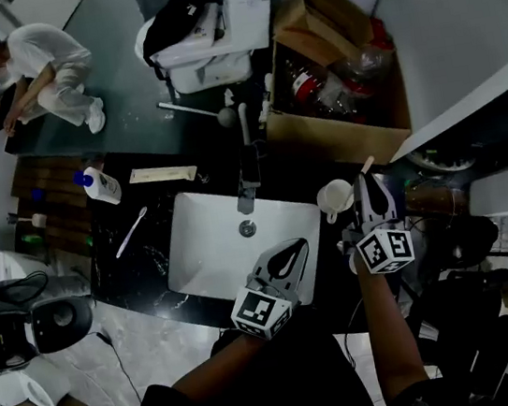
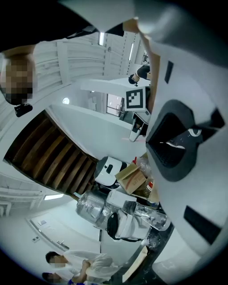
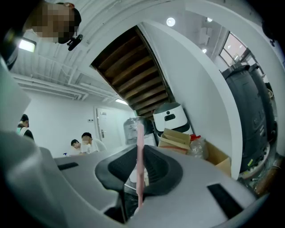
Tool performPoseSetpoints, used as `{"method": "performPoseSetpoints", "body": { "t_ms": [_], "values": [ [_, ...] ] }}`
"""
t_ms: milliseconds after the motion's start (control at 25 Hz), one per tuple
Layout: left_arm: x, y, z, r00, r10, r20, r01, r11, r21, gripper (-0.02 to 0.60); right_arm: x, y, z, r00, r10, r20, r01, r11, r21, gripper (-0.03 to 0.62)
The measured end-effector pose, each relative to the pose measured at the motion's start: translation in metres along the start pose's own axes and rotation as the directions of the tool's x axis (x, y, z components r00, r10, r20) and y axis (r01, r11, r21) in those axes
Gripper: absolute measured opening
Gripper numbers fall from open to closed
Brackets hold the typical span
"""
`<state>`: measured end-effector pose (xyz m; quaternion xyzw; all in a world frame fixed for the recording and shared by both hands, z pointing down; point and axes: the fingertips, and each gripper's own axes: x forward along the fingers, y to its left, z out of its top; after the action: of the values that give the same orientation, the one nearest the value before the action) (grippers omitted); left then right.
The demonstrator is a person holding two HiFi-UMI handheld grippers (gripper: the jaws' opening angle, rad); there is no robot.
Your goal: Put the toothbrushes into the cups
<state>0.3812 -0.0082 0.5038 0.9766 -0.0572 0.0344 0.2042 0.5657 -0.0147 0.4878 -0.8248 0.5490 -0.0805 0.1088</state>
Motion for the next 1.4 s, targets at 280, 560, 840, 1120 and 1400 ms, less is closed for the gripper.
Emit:
{"method": "performPoseSetpoints", "body": {
  "t_ms": [280, 560, 840, 1120, 1400],
  "values": [
    [-0.002, 0.020, -0.017, 0.999, 0.014, -0.043, -0.016, 0.998, -0.059, 0.015, 0.021, -0.024, -0.046, 0.991, -0.074, -0.108, 0.067, 0.996, -0.066, 0.061],
    [-0.007, 0.034, -0.019, 0.998, 0.036, -0.051, -0.039, 0.998, -0.057, 0.015, 0.029, -0.034, -0.069, 0.977, -0.110, -0.180, 0.094, 0.991, -0.094, 0.063],
    [-0.012, 0.041, -0.016, 0.997, 0.054, -0.049, -0.056, 0.998, -0.041, 0.015, 0.027, -0.041, -0.082, 0.949, -0.172, -0.266, 0.137, 0.980, -0.142, 0.063],
    [-0.019, 0.036, -0.006, 0.997, 0.074, -0.017, -0.075, 0.997, -0.032, 0.015, 0.014, -0.035, -0.055, 0.962, -0.150, -0.230, 0.123, 0.984, -0.127, 0.067],
    [-0.030, 0.014, -0.002, 0.997, 0.077, 0.010, -0.077, 0.997, -0.009, 0.015, -0.019, -0.005, -0.018, 0.985, -0.071, -0.156, 0.049, 0.990, -0.136, 0.067]
  ]
}}
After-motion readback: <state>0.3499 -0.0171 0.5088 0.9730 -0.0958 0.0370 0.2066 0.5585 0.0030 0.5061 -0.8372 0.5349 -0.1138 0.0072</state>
